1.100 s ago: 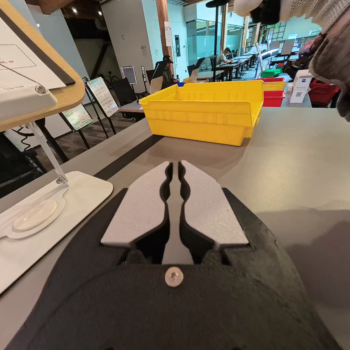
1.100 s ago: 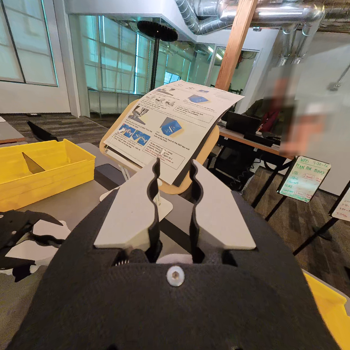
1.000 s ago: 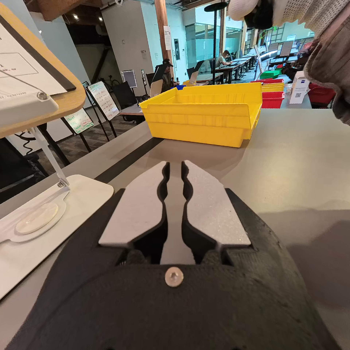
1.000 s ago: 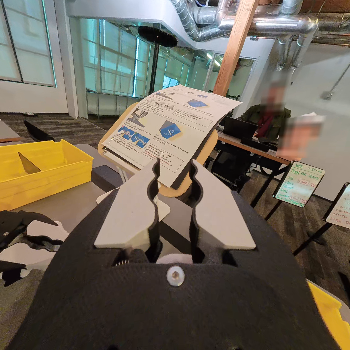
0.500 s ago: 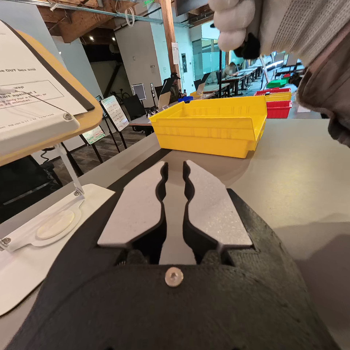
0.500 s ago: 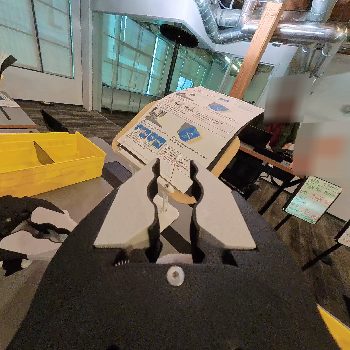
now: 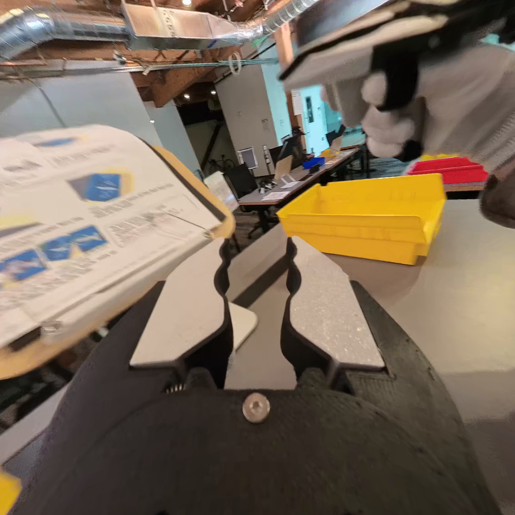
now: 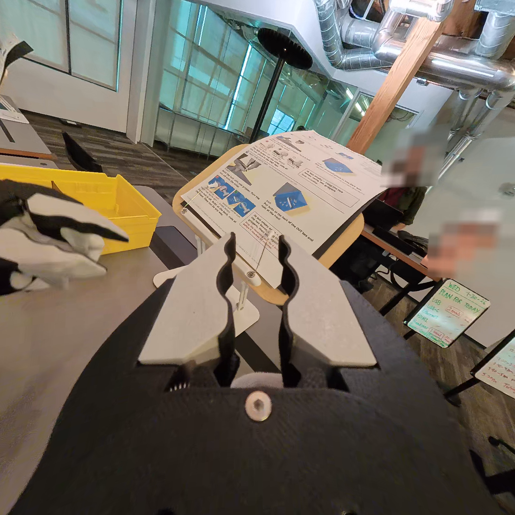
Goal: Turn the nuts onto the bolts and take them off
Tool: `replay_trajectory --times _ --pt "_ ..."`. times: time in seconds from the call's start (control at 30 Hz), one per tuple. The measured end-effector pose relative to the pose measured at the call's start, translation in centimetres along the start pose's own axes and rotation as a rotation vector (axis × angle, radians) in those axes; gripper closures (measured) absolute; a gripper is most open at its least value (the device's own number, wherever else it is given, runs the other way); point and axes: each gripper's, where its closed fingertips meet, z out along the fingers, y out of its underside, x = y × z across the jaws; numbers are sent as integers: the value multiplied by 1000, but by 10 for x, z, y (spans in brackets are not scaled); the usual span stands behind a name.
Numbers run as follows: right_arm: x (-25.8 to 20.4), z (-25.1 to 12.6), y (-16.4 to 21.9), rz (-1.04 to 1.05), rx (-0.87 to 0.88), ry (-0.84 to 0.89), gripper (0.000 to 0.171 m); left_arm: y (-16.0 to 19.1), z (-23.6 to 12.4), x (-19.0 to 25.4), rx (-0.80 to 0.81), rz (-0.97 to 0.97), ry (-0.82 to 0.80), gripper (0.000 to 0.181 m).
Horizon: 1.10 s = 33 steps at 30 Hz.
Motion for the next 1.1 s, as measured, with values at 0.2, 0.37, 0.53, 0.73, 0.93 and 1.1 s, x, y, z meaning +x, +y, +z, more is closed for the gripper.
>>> replay_trajectory --times 0.2,0.37,0.53,0.73,0.93,1.1 --pt "10 -10 -1 26 22 11 143 -21 -65 -120 -212 210 -384 156" --pt "11 -8 5 43 18 1 144 61 -111 -201 -624 71 -374 150" --pt "5 0 14 39 -9 -23 143 160 -153 -253 -1031 60 -271 142" --pt "-6 11 25 19 -55 -56 144 237 -181 -254 -1311 -156 -51 130" --pt "-15 24 43 3 -110 -88 143 272 -189 -254 -1509 -118 99 130" --pt "-17 28 52 -13 -139 -91 143 288 -194 -250 -1634 -125 188 131"
